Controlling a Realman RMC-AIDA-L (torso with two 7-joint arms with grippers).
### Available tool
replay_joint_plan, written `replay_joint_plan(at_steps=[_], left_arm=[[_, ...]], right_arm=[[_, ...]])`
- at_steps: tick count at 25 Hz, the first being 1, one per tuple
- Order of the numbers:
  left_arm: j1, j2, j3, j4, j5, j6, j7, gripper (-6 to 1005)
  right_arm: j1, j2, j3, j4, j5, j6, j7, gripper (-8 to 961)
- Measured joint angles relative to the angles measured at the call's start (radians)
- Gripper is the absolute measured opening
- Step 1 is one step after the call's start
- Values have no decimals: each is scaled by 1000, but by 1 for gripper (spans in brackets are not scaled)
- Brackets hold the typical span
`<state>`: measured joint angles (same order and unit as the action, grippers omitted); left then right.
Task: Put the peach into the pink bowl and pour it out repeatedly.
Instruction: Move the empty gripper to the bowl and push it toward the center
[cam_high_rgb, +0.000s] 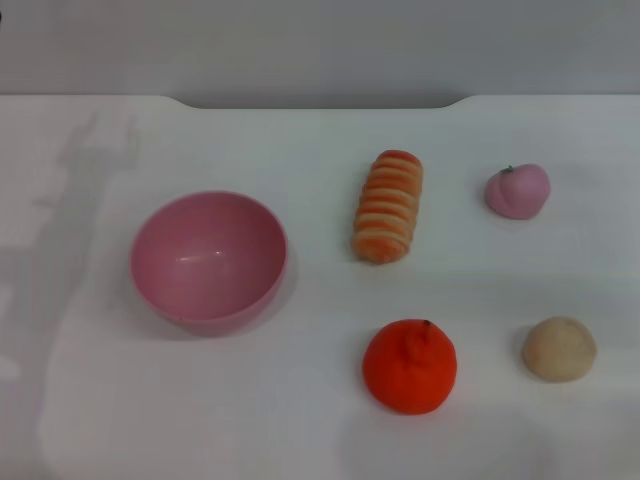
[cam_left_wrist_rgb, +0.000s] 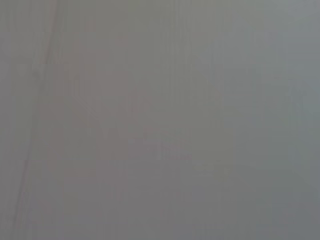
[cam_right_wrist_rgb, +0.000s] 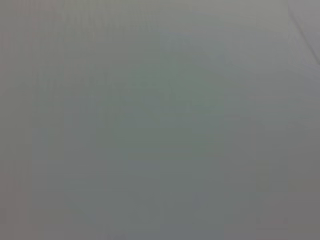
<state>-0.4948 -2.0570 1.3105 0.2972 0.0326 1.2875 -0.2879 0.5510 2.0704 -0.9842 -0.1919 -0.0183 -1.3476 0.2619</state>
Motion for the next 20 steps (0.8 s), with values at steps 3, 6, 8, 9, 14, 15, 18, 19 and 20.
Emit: replay_joint_plan(at_steps=[3,6,8,9,14,15,18,19,20], left_arm=[[-12,0,-4,0,0,-26,21,501],[-24,0,-9,1,0,-51,49,504],[-29,-1,-13,4,0,-59,66,505],[-30,-2,-18,7,0,-60,72,506],[-43,-10,-67,7,-1,-51,89,504],[-45,-10,-71,6,-1,-48,90,504],[-49,-10,-76,4,-3,-38,91,503],[-52,-11,-77,3,-4,-28,93,503],[-56,-11,-74,3,-7,-13,98,502]], right_arm=[[5,0,-3,-4,-5,10,-2,568],[8,-1,-3,-6,-6,19,-3,568],[8,-1,-3,-7,-5,20,-2,568],[8,-1,-3,-7,-5,20,1,568],[6,-1,-10,-13,-6,13,5,567],[6,-1,-12,-13,-6,12,5,567],[6,0,-17,-14,-7,11,5,567],[7,0,-18,-14,-7,11,4,567],[7,1,-20,-14,-7,11,4,567]])
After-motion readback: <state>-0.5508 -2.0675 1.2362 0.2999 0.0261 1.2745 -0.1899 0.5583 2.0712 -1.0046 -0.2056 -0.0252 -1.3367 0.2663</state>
